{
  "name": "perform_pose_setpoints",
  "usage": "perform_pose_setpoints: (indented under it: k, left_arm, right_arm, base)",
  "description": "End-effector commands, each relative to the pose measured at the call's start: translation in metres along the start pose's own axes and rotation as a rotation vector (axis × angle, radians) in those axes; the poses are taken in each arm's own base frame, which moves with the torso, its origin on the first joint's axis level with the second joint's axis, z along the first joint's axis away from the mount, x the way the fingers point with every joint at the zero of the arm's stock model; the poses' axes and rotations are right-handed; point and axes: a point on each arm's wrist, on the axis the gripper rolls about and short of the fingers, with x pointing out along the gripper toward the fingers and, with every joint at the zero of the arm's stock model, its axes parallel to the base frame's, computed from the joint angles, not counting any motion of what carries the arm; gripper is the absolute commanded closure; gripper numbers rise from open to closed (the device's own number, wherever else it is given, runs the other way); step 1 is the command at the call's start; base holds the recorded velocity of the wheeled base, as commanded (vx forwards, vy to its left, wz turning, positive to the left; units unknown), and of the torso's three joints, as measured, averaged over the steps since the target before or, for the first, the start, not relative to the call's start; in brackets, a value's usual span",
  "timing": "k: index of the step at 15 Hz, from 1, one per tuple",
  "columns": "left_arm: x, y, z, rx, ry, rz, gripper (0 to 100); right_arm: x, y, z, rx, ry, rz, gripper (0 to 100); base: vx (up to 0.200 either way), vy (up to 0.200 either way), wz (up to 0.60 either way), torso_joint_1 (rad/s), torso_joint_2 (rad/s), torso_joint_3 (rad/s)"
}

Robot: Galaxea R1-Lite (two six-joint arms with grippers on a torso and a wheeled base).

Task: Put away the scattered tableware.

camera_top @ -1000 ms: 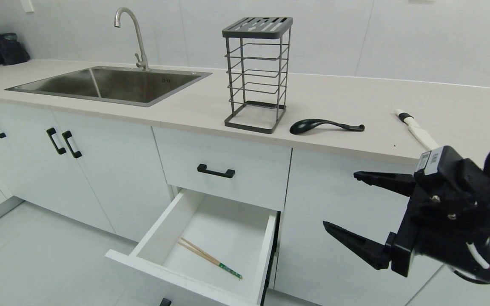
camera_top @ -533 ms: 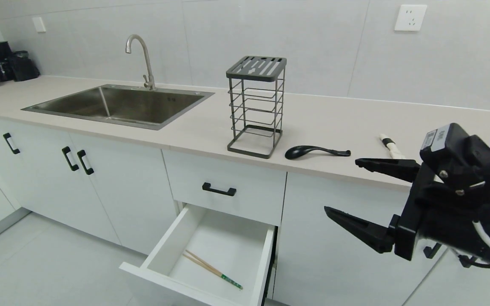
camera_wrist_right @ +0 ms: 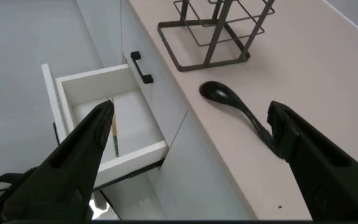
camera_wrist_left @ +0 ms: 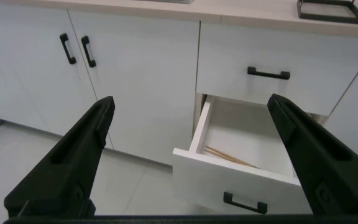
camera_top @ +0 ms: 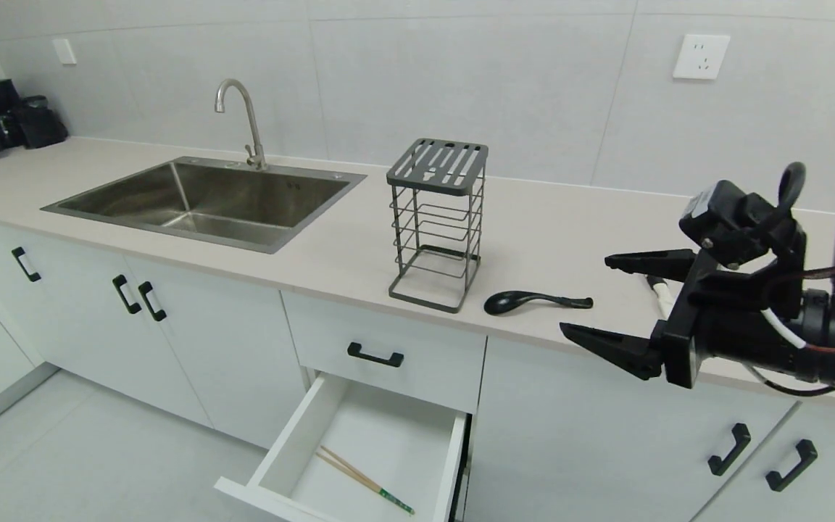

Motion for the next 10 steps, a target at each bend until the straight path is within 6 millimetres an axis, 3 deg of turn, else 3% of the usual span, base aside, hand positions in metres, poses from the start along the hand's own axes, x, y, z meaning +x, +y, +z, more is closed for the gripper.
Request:
perform_pose_setpoints:
  k: [1, 4, 7, 10]
  left_arm:
    - [0.000, 0.000, 0.000, 0.000, 0.001, 0.000, 0]
    - [0.000, 0.000, 0.000, 0.000, 0.001, 0.000, 0]
    - [0.000, 0.000, 0.000, 0.000, 0.001, 0.000, 0]
    - [0.000, 0.000, 0.000, 0.000, 0.001, 0.000, 0]
  right_arm:
    - [0.020, -0.010, -0.009, 0.013, 0.042, 0.038, 0]
    - [0.051, -0.030, -0.013, 0.004, 0.038, 0.125, 0]
    - [0.083, -0.044, -0.024, -0.040, 0.095, 0.141, 0]
    - [0.090, -0.075, -0.047, -0.009, 0.128, 0.139, 0]
  base:
    - [0.000, 0.000, 0.00, 0.256, -0.52, -0.256]
    - [0.000, 0.000, 0.00, 0.199, -0.42, -0.204]
    - [0.000, 0.000, 0.00, 0.046, -0.09, -0.045]
    - [0.000, 0.000, 0.00, 0.000, 0.00, 0.000]
